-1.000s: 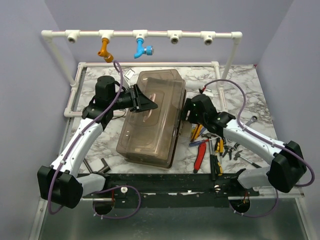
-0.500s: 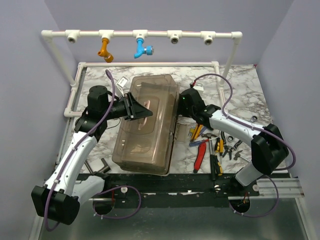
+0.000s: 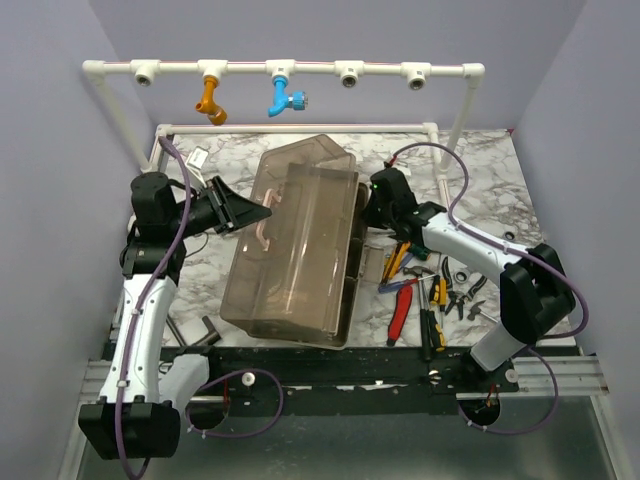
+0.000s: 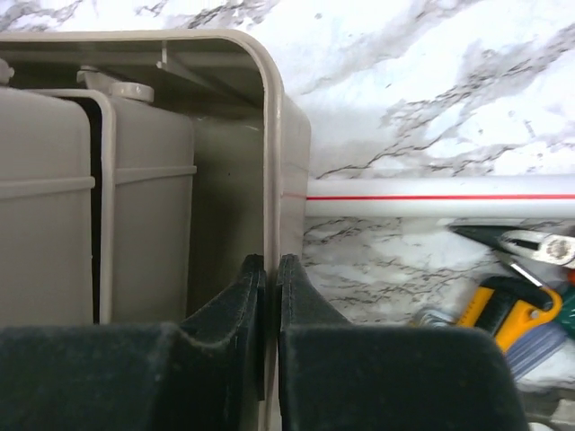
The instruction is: Pack the tool kit
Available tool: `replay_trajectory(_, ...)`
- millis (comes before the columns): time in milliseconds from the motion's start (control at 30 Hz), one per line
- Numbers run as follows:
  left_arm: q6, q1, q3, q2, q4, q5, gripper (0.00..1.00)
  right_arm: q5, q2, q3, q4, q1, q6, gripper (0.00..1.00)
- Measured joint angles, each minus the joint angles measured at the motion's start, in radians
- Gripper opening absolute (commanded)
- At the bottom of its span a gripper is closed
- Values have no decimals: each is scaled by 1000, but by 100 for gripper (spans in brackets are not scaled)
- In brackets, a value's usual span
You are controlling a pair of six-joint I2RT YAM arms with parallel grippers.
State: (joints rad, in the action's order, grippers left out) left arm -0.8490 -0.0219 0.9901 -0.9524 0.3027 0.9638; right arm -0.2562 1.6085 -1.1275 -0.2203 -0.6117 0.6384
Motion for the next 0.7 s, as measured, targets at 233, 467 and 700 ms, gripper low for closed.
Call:
replay_trajectory(233,45,124,21,22,3,49,20,42,17,-43,-44,95,-66,1)
replay_trajectory(467,94,183,36,44,37,53,43,108,42,-85,-66,138,-140,1)
replay_trajectory(700,129,51,45,60,70,-22,80,136,51,-97,-66,141,-150,1)
